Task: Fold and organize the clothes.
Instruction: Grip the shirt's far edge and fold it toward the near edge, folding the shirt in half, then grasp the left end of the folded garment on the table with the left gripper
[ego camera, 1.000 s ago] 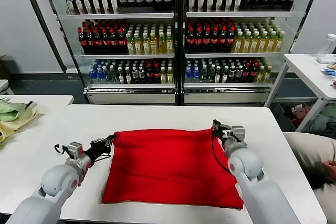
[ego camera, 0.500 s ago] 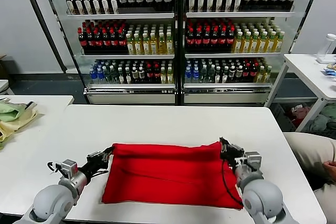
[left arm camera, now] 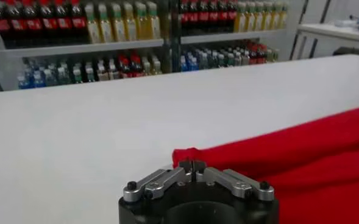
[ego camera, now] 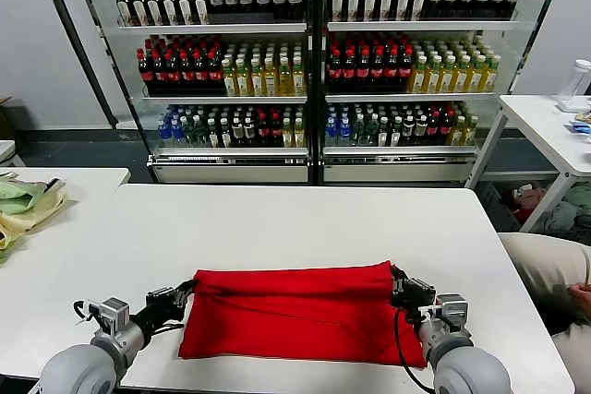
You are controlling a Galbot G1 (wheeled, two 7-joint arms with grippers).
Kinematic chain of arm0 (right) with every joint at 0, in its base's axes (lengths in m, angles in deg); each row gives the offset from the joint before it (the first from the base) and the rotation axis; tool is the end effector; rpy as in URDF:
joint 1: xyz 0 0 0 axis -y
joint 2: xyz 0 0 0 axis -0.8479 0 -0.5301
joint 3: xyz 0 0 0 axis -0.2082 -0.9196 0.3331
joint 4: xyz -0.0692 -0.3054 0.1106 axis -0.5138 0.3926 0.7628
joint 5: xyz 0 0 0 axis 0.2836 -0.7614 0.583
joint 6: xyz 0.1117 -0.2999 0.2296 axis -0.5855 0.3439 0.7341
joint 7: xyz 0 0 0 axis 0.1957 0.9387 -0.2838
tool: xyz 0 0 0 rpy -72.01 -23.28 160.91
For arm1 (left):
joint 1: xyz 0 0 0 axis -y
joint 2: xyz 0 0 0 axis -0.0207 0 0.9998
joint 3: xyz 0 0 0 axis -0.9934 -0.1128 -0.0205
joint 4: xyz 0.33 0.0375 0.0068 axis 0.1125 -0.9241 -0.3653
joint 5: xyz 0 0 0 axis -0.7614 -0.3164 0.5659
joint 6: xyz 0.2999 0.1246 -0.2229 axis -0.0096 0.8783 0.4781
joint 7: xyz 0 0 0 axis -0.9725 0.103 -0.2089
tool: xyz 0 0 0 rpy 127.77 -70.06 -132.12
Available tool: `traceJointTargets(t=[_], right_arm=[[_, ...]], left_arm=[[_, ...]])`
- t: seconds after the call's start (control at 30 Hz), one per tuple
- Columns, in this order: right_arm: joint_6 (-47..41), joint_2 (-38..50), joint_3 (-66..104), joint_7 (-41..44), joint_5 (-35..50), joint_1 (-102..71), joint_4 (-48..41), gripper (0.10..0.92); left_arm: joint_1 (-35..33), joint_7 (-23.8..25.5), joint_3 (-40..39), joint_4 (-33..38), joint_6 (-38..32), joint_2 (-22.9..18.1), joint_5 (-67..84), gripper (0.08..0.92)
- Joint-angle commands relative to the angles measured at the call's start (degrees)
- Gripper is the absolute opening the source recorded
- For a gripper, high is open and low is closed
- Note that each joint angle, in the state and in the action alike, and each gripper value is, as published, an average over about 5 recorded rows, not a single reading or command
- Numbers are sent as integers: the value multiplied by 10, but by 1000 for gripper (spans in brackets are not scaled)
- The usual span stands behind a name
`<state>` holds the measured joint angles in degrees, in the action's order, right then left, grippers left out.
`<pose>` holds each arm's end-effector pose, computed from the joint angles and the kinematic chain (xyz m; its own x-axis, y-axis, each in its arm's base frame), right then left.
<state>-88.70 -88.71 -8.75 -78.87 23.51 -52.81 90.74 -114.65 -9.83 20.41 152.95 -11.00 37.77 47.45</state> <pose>0.2609 -0.0101 -0.2250 -0.8906 -0.1298 0.4359 -0.1249 0.9914 0.0402 0.2787 0.1137 -0.2596 -0.7989 0.3065 0.5175 0.3518 0.9360 -0.0112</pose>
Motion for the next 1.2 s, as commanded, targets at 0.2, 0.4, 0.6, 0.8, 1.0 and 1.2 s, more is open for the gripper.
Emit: traceJointTargets(t=[0.2,0.4,0.6,0.8,1.0,1.2], right_arm=[[0,-2,1,-14,-15,-91,30,175],[0,-5,33,-9,-33,-126,86,345],[2,-21,27,-1,-88,-148,124,518],[3,-27,21,0,-105,-151,129,691],[4,-30,17,1,-114,-151,124,812],[6,-33,13,4,-123,-149,115,822]], left_arm=[[-47,-8,42,59,82,10,-41,90],[-51,-55,60,94,73,-8,-34,232],[-15,-239,-12,96,23,-68,7,405],[-9,-332,-87,81,21,-117,30,578],[-1,-359,-102,61,18,-132,40,749],[-8,-366,-104,64,23,-133,60,820]])
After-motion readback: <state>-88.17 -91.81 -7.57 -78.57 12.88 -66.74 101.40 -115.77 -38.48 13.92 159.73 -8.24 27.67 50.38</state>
